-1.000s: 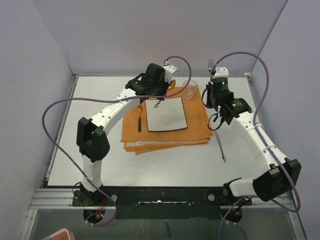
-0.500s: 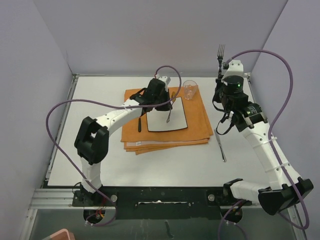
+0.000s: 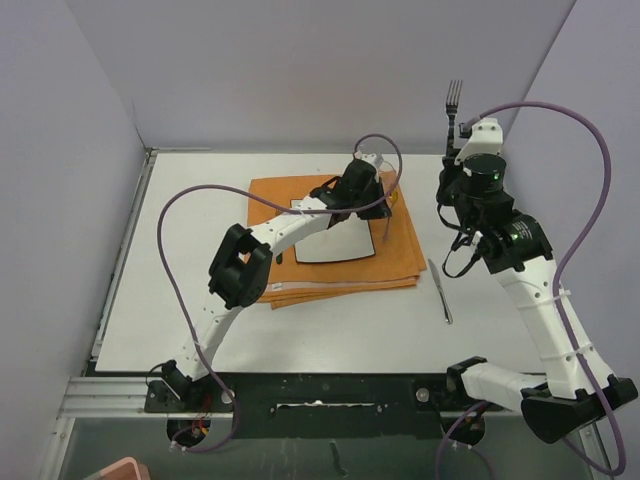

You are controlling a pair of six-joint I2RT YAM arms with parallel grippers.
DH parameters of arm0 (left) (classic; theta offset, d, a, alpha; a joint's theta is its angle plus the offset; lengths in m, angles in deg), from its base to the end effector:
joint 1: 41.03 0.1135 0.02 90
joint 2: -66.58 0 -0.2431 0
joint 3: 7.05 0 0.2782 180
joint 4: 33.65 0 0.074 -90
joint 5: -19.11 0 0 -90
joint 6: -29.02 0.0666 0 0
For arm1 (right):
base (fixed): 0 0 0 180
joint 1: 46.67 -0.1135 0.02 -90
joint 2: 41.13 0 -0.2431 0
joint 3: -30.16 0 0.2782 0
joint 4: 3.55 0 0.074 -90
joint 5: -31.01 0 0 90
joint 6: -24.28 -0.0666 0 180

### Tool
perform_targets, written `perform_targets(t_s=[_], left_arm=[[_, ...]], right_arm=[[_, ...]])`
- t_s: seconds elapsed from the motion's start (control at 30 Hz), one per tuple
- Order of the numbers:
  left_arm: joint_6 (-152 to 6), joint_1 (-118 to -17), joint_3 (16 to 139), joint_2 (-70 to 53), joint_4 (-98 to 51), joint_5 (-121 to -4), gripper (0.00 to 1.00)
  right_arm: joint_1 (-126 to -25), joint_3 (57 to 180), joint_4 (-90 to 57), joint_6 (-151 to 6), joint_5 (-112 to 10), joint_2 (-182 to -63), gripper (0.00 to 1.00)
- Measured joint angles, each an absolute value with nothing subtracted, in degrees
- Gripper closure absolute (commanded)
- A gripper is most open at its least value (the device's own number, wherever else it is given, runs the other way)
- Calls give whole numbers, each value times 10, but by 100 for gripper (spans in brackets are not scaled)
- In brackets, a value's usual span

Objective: Set the dinner table for one person
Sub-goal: Place the spoon on the napkin.

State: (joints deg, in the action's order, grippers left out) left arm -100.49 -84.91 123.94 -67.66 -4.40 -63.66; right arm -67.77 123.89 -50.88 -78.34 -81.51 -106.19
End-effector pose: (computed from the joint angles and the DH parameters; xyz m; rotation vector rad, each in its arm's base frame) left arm 0.4162 -0.4119 0.1966 0.1672 2.2932 -0.9469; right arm 0.2797 0.0806 0.4240 0.1270 1.8666 0.0327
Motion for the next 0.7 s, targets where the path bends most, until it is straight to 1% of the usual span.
perform_targets(t_s=[0.17, 0.37, 0.7], left_arm=[[-1042, -862, 1240, -709, -46, -633, 100], [-1072, -875, 1228, -713, -68, -651, 100], [-1119, -872, 1147, -713, -112, -712, 100]], right_arm=[[-678, 1239, -519, -782, -815, -1052, 100], [-678, 1239, -529, -781, -815, -1041, 100], [-678, 1231, -542, -782, -813, -1041, 100]])
